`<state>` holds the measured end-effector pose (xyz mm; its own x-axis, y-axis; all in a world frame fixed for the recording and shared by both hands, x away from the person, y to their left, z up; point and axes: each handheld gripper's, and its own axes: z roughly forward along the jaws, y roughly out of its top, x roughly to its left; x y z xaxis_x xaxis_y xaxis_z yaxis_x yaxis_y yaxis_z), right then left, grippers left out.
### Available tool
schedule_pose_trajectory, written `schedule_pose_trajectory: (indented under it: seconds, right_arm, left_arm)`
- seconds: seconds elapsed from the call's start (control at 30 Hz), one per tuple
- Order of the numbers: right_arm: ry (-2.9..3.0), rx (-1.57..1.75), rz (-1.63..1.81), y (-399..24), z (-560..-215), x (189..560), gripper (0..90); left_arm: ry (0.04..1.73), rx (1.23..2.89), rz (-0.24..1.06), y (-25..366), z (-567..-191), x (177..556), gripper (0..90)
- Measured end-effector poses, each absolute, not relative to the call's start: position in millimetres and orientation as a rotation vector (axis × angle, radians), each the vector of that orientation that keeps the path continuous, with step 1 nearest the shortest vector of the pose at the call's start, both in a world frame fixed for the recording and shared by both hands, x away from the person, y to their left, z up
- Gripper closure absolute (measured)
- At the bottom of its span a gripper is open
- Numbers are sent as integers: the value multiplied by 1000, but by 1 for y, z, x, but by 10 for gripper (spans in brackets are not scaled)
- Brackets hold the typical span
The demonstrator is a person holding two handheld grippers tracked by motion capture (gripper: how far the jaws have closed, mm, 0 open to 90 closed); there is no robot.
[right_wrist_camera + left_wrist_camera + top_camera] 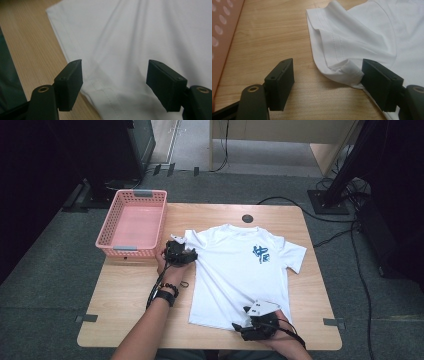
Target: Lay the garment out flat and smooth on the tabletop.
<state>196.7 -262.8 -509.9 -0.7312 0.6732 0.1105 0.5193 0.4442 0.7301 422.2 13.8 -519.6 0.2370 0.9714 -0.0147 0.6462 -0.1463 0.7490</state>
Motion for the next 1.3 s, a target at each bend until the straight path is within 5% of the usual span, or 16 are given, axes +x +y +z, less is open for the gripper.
schedule_pose_trajectory:
  seconds: [0.43, 0.57, 1.07, 1.3]
  right_arm:
    - [2038, 1426, 1238, -345, -488, 220, 232]
    - [1999, 1452, 1200, -360, -489, 222, 179]
    - [1942, 1558, 1019, -403, -509, 222, 74]
    - [1910, 1605, 971, -418, -515, 220, 71]
  left_arm:
    - [1428, 1893, 592, 24, -520, 404, 210]
    - [1408, 1931, 560, 28, -519, 398, 109]
    - [1329, 1909, 535, 39, -504, 367, 107]
    - [1297, 1911, 504, 50, -497, 353, 22]
